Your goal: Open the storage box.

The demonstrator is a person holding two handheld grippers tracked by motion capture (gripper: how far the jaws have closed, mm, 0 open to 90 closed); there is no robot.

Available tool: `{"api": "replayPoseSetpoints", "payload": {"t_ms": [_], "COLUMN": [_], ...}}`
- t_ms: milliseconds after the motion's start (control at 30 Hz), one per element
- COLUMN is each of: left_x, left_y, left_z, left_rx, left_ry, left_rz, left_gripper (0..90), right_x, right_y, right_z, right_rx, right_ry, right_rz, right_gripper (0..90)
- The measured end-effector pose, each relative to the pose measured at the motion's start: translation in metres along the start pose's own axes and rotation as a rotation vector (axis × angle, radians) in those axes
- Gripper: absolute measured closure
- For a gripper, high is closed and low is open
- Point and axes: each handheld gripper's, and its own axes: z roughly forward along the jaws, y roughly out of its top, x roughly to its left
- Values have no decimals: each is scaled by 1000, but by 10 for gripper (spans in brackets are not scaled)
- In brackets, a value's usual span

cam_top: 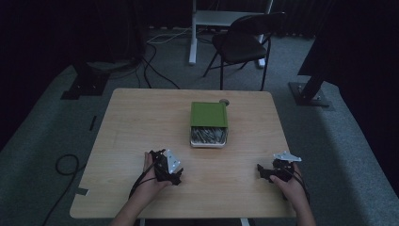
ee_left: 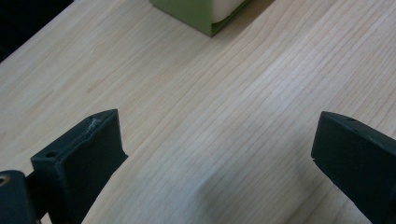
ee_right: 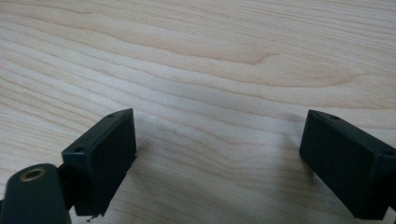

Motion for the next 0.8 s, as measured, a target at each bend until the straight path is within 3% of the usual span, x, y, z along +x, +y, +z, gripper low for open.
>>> {"api": "replayPoseSetpoints", "payload": {"t_ms": [33, 267, 300, 533, 567, 800], "left_x": [-2, -10, -12, -19, -21, -25], "left_y": [3, 14, 18, 27, 31, 41], "left_z": [1, 5, 7, 11, 11, 15], "left_rx": [1, -14, -20, -34, -51, -82], "left_ry": [-3, -8, -11, -18, -11, 17], "left_rz": [24, 82, 105, 149, 191, 267], "left_gripper": [28, 28, 28, 27, 27, 28], "right_x": [0, 0, 0, 0, 0, -1], "right_y": [0, 0, 0, 0, 0, 0], "right_z": [0, 0, 0, 0, 0, 0], "right_rx": [0, 1, 1, 1, 1, 0], "right_ry": [0, 0, 0, 1, 3, 7], "right_rz": [0, 0, 0, -1, -3, -6], "right_gripper": [104, 105, 105, 105, 105, 104]}}
